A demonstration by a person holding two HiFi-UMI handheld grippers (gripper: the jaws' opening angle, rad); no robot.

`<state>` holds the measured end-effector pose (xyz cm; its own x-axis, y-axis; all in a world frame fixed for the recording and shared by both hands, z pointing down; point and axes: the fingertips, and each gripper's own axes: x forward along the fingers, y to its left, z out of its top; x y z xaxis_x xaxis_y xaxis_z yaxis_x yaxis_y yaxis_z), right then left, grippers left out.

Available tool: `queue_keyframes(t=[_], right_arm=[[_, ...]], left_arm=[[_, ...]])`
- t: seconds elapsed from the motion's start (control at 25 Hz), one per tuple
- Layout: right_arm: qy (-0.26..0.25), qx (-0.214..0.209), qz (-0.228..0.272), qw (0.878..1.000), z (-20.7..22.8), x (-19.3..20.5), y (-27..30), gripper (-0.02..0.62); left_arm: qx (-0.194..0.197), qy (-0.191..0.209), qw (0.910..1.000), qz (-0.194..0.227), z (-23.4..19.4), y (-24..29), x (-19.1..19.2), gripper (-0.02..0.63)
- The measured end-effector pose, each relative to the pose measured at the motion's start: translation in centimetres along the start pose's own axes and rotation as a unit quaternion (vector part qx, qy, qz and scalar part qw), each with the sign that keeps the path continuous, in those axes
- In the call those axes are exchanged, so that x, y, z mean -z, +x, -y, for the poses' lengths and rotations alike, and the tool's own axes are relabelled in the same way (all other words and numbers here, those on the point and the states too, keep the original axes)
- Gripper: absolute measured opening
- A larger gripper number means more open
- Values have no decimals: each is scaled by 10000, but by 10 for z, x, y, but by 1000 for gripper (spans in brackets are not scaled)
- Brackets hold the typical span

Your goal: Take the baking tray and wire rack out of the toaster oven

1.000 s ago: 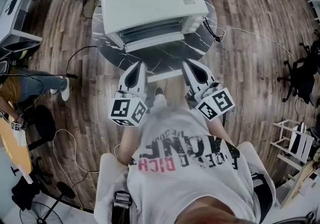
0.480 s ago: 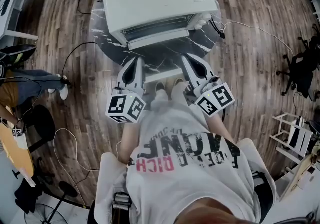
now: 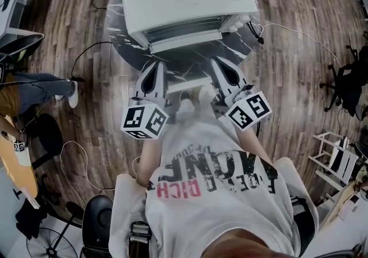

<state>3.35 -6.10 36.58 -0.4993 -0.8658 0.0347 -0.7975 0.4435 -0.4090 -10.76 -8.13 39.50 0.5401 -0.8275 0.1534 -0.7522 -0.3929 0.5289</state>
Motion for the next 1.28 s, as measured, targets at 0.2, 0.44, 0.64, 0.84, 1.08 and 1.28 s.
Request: queue_keyframes(t=[0.2, 0.44, 0.64, 0.84, 1.08, 1.28], right_arm=[[109, 67, 16, 9999, 4, 1, 1, 3], [243, 181, 12, 9995, 9, 4, -3, 3], [302, 272, 39, 9992, 15, 4, -5, 3], [462, 399, 64, 9981, 24, 7, -8, 3], [591, 557, 95, 9966, 34, 9, -12, 3], [684, 604, 108, 9958, 40, 11, -14, 3]], left_arm=[[21, 20, 10000, -63, -1, 4, 1, -11], [42, 57, 9999, -133, 0, 4, 4, -11], [60, -111, 9998, -146, -2, 10, 7, -11], [113, -419, 9989, -151, -4, 14, 11, -11], [267, -1084, 9937, -8, -6, 20, 13, -11], [278, -1823, 9828, 14, -20, 31, 20, -8]])
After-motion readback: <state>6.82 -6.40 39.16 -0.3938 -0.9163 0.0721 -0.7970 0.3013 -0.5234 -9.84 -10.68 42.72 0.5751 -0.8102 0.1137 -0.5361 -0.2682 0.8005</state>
